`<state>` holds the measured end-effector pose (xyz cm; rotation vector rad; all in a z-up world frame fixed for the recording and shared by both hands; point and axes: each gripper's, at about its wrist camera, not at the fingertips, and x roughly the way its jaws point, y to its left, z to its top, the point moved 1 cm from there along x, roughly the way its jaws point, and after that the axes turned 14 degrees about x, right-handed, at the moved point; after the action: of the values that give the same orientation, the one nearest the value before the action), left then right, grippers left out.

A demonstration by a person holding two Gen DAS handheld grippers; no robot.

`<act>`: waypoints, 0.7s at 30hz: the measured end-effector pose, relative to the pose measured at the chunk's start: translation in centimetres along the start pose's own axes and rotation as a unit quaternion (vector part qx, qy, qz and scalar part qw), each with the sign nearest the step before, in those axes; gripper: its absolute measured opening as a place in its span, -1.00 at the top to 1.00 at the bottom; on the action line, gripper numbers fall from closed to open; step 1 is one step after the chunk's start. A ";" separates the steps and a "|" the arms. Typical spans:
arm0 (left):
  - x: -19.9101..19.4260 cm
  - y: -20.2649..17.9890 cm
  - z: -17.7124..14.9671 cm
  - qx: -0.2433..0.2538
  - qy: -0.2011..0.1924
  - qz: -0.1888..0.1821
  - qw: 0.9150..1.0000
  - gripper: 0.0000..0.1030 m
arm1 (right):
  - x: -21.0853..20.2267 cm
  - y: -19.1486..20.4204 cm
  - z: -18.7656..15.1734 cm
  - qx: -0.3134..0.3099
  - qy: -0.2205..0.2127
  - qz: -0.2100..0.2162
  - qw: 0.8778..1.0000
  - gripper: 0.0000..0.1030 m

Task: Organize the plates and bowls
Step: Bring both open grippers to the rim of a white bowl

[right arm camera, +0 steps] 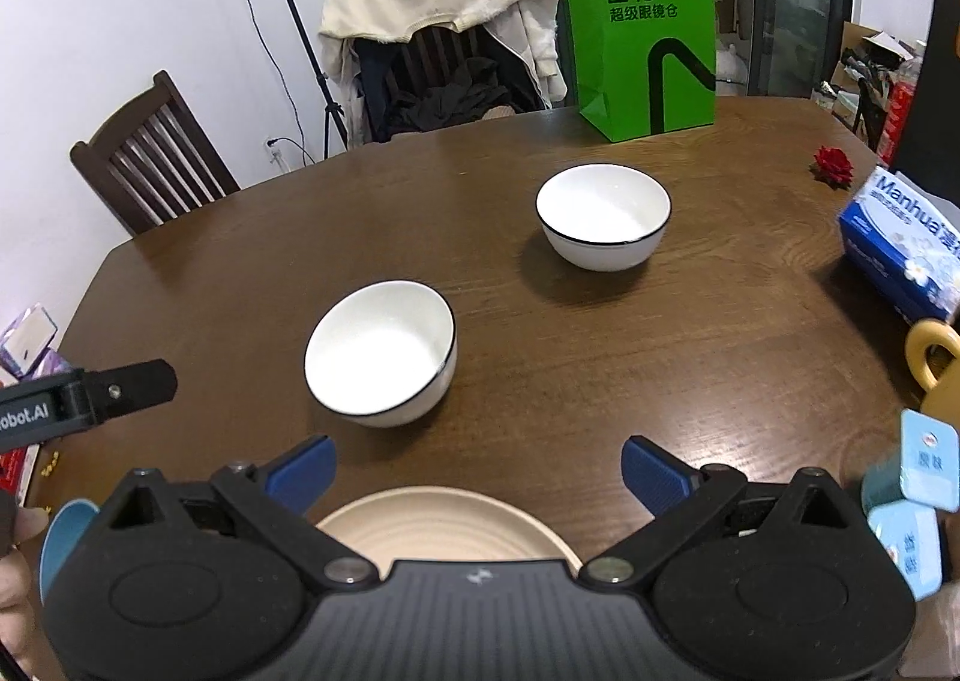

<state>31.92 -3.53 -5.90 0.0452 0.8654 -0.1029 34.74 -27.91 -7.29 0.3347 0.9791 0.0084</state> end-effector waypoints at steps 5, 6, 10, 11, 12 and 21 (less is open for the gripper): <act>1.9 0.2 1.2 0.003 0.017 0.002 1.000 -1.00 | 1.5 0.3 1.7 0.009 0.009 -0.005 1.000 -0.94; 2.4 0.3 1.4 0.002 0.020 0.000 1.000 -1.00 | 1.8 0.3 2.1 0.010 0.011 -0.007 1.000 -0.93; 3.9 0.3 2.2 0.002 0.032 -0.003 0.999 -1.00 | 3.1 0.5 3.2 0.016 0.022 -0.010 1.000 -0.88; 4.3 0.3 2.4 0.001 0.033 -0.004 0.999 -1.00 | 3.5 0.6 3.5 0.017 0.024 -0.011 0.999 -0.88; 4.6 0.4 2.6 0.000 0.035 -0.004 0.999 -1.00 | 3.9 0.7 3.8 0.018 0.027 -0.011 0.999 -0.88; 7.6 0.6 3.8 -0.025 0.065 -0.002 0.998 -1.00 | 7.0 1.6 6.1 0.015 0.047 -0.018 0.999 -0.86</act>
<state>39.72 -3.75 -9.25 0.0043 0.9975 -0.0820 43.90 -26.96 -9.37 0.3460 1.0783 -0.0238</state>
